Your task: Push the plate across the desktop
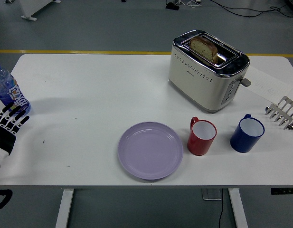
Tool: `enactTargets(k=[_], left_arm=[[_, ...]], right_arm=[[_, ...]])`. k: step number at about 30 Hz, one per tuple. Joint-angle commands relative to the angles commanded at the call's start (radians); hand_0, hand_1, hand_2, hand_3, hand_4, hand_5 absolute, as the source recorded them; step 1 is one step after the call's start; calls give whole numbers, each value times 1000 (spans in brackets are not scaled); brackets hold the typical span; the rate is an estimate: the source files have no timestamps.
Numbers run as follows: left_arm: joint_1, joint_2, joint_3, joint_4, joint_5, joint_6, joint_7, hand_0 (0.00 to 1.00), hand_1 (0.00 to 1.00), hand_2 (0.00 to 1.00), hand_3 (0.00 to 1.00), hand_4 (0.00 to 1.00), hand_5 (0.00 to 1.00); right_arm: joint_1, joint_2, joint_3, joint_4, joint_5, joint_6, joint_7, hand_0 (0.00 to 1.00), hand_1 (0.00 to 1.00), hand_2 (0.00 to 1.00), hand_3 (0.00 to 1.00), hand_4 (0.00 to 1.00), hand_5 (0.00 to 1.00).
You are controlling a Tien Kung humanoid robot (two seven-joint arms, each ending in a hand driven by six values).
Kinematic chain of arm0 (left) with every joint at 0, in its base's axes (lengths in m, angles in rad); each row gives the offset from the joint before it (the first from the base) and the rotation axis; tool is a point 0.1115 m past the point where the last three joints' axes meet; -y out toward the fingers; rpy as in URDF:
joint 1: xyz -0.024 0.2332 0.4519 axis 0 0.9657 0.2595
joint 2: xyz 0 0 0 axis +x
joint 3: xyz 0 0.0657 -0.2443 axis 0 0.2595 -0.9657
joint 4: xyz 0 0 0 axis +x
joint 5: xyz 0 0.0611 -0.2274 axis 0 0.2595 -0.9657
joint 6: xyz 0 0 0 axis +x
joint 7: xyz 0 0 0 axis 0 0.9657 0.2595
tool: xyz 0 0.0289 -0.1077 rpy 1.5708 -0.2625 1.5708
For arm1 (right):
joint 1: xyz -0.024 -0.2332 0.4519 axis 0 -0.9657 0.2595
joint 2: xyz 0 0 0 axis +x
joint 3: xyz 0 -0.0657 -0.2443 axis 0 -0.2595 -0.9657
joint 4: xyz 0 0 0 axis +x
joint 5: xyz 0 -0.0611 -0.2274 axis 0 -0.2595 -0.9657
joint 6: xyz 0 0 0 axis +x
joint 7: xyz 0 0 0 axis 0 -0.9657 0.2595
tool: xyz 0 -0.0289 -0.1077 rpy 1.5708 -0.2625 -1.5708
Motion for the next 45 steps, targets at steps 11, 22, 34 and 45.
enactTargets(k=[11, 22, 34, 45], left_arm=[[-8, 0, 4, 2, -5, 7, 0, 637, 684, 669, 649, 496, 998], [-11, -2, 2, 6, -11, 8, 0, 637, 683, 669, 648, 496, 998], [-17, -3, -1, 7, -15, 9, 0, 638, 683, 669, 647, 496, 998], [-18, -5, 0, 8, -20, 8, -1, 640, 683, 667, 645, 496, 998]], right_arm=[[9, 0, -9, -1, 16, -5, 1, 571, 532, 613, 594, 103, 569], [15, 0, -9, -2, 18, -6, 2, 571, 533, 613, 594, 103, 568], [21, 0, -7, -2, 15, -6, 3, 571, 533, 613, 594, 102, 566], [22, 0, -6, -3, 12, -5, 4, 571, 532, 613, 594, 103, 568]])
